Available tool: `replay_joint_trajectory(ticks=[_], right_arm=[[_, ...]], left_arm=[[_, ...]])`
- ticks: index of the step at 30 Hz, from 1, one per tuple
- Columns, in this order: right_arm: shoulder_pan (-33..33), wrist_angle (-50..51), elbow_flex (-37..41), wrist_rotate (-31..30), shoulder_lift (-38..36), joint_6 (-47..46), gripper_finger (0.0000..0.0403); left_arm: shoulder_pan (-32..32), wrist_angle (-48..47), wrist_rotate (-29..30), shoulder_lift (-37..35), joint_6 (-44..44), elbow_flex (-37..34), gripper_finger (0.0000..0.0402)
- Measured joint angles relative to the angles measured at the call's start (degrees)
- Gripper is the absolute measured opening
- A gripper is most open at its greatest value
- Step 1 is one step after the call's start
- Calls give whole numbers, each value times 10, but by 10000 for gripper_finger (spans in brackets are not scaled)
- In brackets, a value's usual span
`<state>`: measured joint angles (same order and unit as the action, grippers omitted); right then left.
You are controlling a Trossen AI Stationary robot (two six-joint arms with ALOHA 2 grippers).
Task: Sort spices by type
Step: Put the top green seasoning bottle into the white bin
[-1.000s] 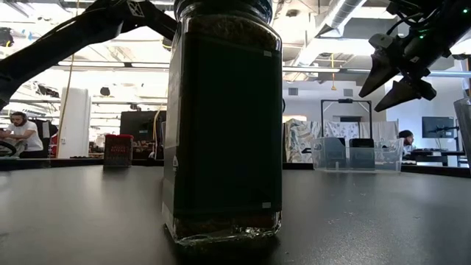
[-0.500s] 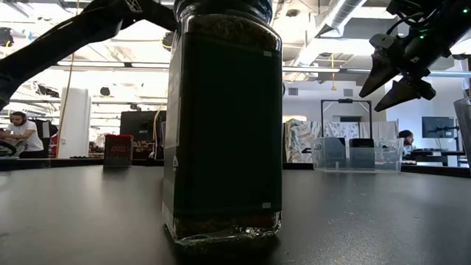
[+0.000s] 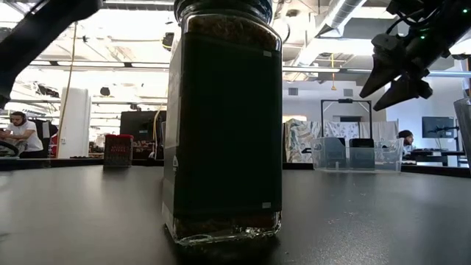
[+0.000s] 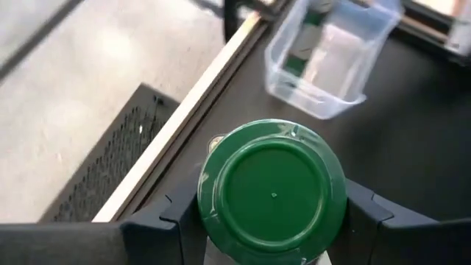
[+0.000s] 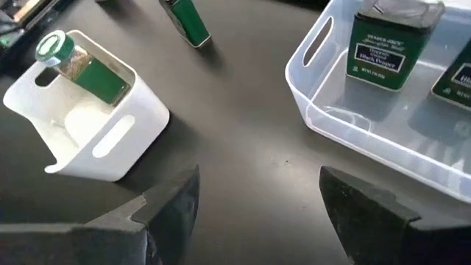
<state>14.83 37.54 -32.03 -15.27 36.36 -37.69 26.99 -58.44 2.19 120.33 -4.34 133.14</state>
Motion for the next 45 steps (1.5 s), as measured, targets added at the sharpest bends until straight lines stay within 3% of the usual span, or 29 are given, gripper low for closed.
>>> replay_joint_trajectory(ticks=[6,13,21,28,33,45], right_arm=[[0,-1,0,0,0,22,306],[0,-1,0,0,0,22,306],[0,-2,0,0,0,22,306],[0,-3,0,0,0,18,306],[-2,-3,0,0,0,-45,306],[-2,-2,0,0,1,-58,306]], left_arm=[[-69,-31,13,-43,48,0,193],[-137,-54,18,-46,92,-15,193],[-179,-47,-9,-57,117,-123,193],[-183,70,-26,-175,123,-315,193],[-181,127,-37,-239,154,-433,193],[-167,191,-62,-202,212,-463,193]])
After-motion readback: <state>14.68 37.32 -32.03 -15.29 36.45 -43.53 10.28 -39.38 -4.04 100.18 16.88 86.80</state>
